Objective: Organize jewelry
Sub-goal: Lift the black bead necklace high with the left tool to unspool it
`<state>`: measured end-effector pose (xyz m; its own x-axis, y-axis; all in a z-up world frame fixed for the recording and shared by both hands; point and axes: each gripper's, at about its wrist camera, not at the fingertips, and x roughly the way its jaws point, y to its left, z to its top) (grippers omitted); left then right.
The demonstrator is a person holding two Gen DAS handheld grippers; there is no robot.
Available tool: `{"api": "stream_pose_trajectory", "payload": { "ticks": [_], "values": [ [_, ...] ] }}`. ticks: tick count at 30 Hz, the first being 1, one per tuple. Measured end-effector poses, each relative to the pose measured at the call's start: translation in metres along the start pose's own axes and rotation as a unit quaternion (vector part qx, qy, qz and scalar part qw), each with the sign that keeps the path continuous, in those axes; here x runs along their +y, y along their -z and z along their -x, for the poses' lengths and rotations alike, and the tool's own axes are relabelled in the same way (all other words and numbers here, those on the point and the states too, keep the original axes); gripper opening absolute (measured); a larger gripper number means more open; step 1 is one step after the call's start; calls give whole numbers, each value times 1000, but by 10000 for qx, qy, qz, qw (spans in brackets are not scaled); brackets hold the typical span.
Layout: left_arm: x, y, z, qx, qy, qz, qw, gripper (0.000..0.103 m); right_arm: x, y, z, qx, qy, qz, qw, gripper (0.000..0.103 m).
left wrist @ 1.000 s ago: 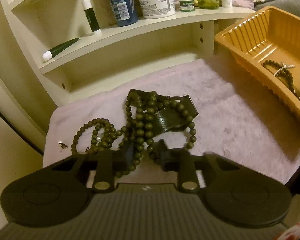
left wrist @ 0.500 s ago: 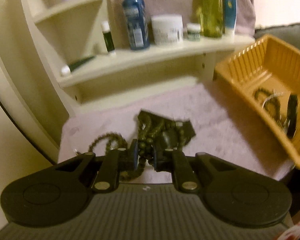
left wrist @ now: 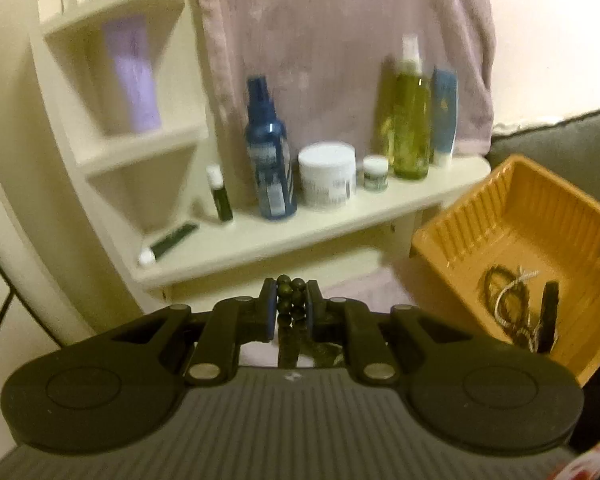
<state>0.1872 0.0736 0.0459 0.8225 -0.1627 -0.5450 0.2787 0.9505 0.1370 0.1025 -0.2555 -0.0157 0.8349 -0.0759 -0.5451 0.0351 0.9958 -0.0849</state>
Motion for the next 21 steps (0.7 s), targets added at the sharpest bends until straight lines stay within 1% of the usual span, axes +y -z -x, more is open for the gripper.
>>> {"api": "stream_pose_trajectory", "payload": {
  "ticks": [8, 15, 21],
  "values": [
    [-2, -35, 13, -342, 146, -42, 9993, 13, 1, 0, 1, -26, -7, -7, 10000, 3],
    [-14, -63, 22, -634, 381, -61, 9972, 13, 2, -1, 1, -52, -15, -24, 10000, 3],
    [-23, -78, 20, -764, 540, -78, 9956, 13, 2, -2, 1, -68, -32, -43, 10000, 3]
  ]
}}
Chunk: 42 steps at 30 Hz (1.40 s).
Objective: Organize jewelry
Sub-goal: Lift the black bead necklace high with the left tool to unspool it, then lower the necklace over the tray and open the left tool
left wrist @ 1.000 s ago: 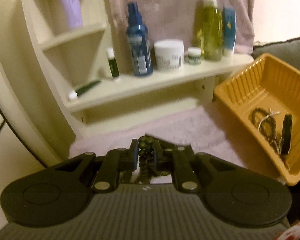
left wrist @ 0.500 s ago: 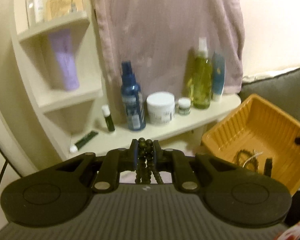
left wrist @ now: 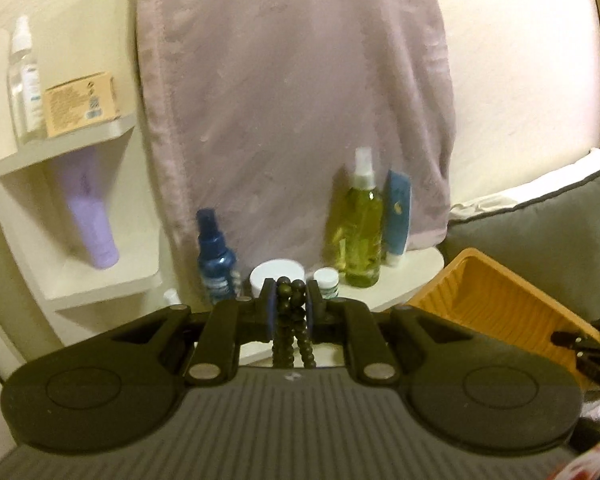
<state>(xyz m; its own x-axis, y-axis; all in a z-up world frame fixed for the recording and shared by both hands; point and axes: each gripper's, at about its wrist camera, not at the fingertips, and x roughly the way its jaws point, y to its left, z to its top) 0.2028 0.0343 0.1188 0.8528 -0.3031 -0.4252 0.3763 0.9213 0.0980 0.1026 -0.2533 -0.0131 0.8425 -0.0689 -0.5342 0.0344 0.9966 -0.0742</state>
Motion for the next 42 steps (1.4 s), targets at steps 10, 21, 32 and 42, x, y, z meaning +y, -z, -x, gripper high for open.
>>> {"api": "stream_pose_trajectory", "payload": {
  "ticks": [10, 21, 32, 42],
  "values": [
    [-22, -26, 3, -222, 340, -75, 9991, 13, 0, 0, -1, -18, -11, -26, 10000, 3],
    [-78, -67, 3, -617, 1140, -316, 9911, 13, -2, 1, -3, -44, -43, -48, 10000, 3],
    [-137, -37, -41, 87, 1812, -495, 9822, 13, -3, 1, -3, -42, -76, -86, 9999, 4],
    [-142, 22, -90, 1085, 1950, -372, 9741, 13, -2, 1, -4, -40, -75, -75, 9999, 4]
  ]
}}
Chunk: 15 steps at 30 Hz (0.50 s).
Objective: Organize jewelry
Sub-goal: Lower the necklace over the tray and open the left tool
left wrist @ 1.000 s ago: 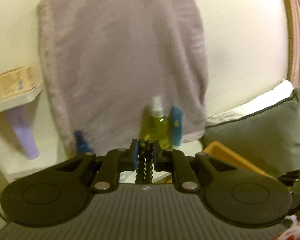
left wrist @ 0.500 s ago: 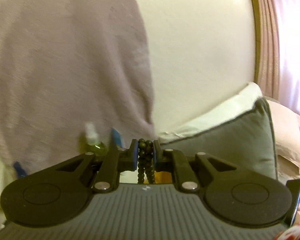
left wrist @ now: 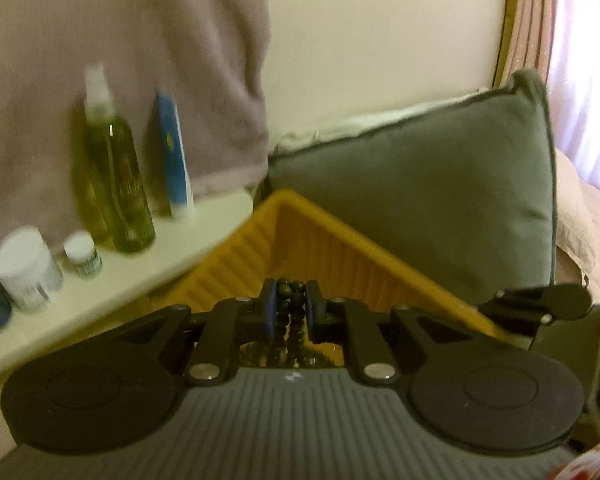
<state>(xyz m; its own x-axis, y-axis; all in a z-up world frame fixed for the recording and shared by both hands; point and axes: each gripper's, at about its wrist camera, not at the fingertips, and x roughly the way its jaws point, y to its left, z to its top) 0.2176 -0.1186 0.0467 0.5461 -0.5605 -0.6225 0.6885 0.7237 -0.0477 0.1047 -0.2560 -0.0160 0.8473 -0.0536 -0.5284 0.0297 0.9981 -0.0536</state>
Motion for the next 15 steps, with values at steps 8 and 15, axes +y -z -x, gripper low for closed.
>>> {"api": "stream_pose_trajectory", "payload": {
  "ticks": [8, 15],
  "values": [
    [17, 12, -6, 107, -101, 273, 9995, 25, 0, 0, 0, 4, 5, 8, 10000, 3],
    [30, 19, 17, -66, -440, 481, 9979, 27, 0, 1, 0, 4, 4, 14, 10000, 3]
  ]
}}
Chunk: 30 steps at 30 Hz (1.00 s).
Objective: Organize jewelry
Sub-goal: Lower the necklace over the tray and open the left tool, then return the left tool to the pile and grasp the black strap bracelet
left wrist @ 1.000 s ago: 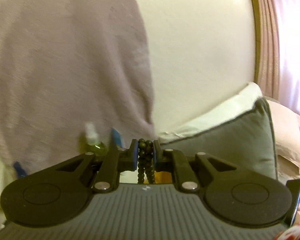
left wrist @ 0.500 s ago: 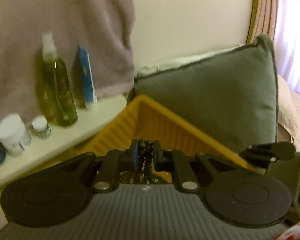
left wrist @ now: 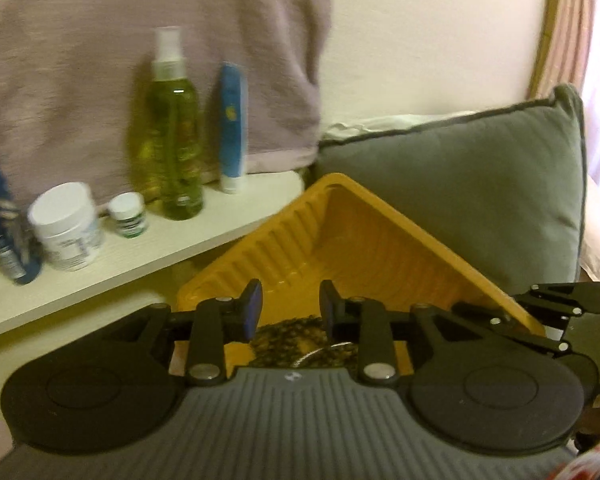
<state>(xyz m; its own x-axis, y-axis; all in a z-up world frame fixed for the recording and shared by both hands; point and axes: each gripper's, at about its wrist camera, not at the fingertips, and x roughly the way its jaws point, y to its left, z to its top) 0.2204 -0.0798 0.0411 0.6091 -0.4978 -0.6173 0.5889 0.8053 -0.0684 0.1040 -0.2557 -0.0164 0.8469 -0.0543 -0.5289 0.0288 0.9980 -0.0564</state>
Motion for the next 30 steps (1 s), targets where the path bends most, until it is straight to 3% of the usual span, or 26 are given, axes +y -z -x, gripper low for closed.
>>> {"api": "stream_pose_trajectory", "payload": {
  "ticks": [11, 18, 24, 30],
  "values": [
    [26, 45, 37, -74, -1064, 412, 9934, 37, 0, -1, 0, 2, -15, 34, 10000, 4],
    [43, 91, 59, 65, -1690, 683, 9832, 45, 0, -1, 0, 4, -18, 40, 10000, 3],
    [64, 128, 71, 327, -2232, 966, 9694, 46, 0, -1, 0, 7, -21, 60, 10000, 3],
    [84, 149, 80, 397, -2534, 1160, 9596, 46, 0, 0, 1, 21, 0, 96, 10000, 3]
  ]
}}
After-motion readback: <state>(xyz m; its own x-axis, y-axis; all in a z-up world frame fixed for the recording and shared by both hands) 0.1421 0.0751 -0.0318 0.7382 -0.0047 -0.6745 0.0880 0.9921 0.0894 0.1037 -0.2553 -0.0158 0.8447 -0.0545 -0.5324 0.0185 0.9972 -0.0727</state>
